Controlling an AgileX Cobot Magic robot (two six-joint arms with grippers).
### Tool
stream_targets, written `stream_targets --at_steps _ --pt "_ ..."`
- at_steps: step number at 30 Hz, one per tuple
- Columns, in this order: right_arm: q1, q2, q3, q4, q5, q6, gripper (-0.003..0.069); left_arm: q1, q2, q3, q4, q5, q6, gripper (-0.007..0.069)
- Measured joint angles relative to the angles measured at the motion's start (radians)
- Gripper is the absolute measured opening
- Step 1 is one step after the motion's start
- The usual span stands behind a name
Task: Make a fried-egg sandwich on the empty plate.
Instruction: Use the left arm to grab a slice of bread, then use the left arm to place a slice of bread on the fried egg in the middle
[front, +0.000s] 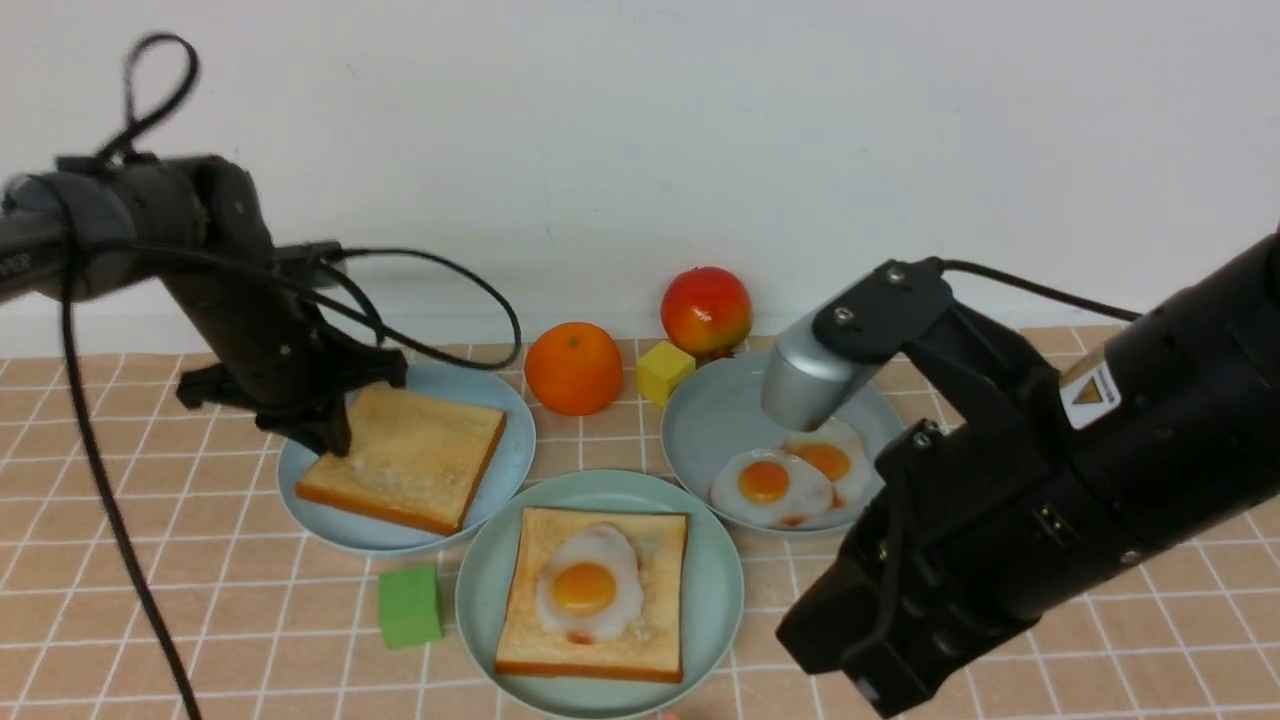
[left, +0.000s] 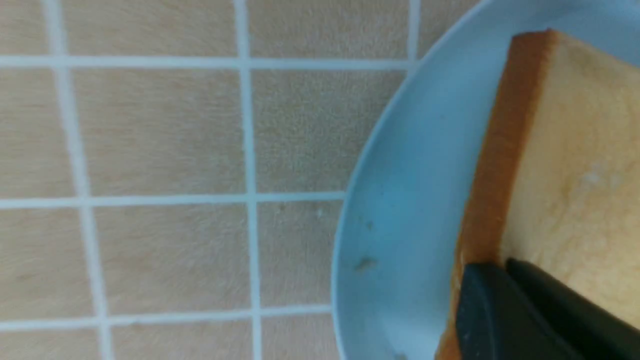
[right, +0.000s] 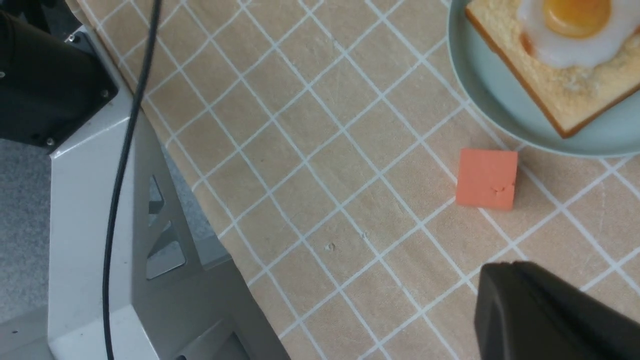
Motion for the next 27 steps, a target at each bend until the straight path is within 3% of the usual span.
stream_targets --at_steps 6,13,16,17,21,27 --pt "0.0 -0.003 0.0 0.0 0.0 0.0 0.0003 0.001 -0.153 0.0 -0.029 0.003 0.0 -0.0012" --pt "0.0 -0.011 0.0 0.0 0.0 0.0 0.0007 0.001 -0.31 0.109 -0.293 0.023 0.113 -0.0012" --pt "0.0 -0.011 0.0 0.0 0.0 0.0 0.001 0.001 -0.377 0.321 -0.542 -0.003 0.256 -0.0012" --pt "0.0 -0.011 0.0 0.0 0.0 0.0 0.0011 0.001 -0.382 0.333 -0.556 -0.006 0.266 -0.0012" --pt "0.0 -0.011 0.0 -0.001 -0.002 0.0 0.0013 0.001 -0.396 0.577 -0.877 -0.068 0.506 -0.0012" --pt "0.0 -0.011 0.0 -0.003 -0.011 0.0 0.0014 0.001 -0.346 0.747 -1.195 -0.12 0.822 -0.0011"
